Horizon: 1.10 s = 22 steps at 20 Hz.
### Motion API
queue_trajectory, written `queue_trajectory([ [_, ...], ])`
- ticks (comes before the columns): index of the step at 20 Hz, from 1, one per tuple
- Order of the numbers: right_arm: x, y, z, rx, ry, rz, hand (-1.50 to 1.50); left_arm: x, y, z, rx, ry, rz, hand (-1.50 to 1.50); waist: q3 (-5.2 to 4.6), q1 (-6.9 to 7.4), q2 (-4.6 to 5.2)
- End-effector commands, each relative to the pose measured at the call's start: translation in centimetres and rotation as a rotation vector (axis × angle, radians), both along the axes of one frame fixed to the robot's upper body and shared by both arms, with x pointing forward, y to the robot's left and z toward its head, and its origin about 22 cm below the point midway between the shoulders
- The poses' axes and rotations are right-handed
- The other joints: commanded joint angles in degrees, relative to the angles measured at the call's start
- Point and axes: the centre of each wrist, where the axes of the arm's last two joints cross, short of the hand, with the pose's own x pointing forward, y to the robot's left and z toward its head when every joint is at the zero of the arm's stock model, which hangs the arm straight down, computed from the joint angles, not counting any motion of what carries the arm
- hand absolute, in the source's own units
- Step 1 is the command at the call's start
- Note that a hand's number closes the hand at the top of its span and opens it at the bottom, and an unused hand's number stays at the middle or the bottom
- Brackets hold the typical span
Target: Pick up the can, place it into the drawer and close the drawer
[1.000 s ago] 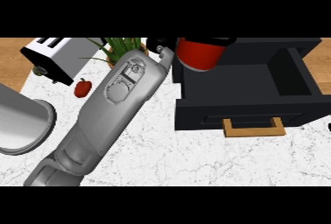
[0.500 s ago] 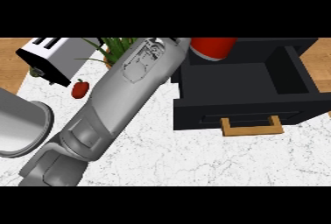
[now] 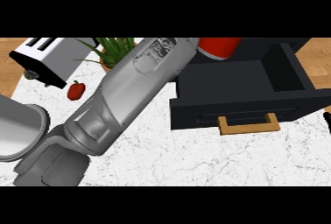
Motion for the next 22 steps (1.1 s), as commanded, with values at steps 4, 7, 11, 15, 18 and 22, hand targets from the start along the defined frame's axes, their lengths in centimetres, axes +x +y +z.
queue_trajectory([
  [4,0.6,-0.2,0.3,0.011,-0.013,0.002,-1.50,0.3,-0.3,-1.1,0.061,-0.007,0.009,1.50,0.03,-0.79,0.04],
  [7,1.0,-0.2,1.6,-0.022,-0.021,0.032,-1.50,0.5,0.5,-3.6,0.058,-0.033,0.067,1.50,0.05,-2.37,0.42],
  [11,1.7,-1.0,0.4,-0.017,-0.015,0.018,-1.50,1.0,1.1,-4.7,0.084,-0.044,0.084,1.50,0.07,-2.30,0.65],
  [15,2.3,-1.1,0.6,-0.017,-0.024,0.039,-1.50,0.9,0.8,-4.9,0.124,-0.028,0.090,1.50,0.10,-2.84,0.69],
  [18,1.5,-0.3,0.2,-0.008,-0.039,0.049,-1.50,1.3,1.8,-6.6,0.151,-0.064,0.096,1.50,0.09,-3.48,1.04],
  [22,2.2,0.5,0.6,-0.002,-0.044,0.036,-1.50,1.2,1.1,-5.2,0.162,-0.054,0.131,-1.50,0.09,-3.56,0.92],
])
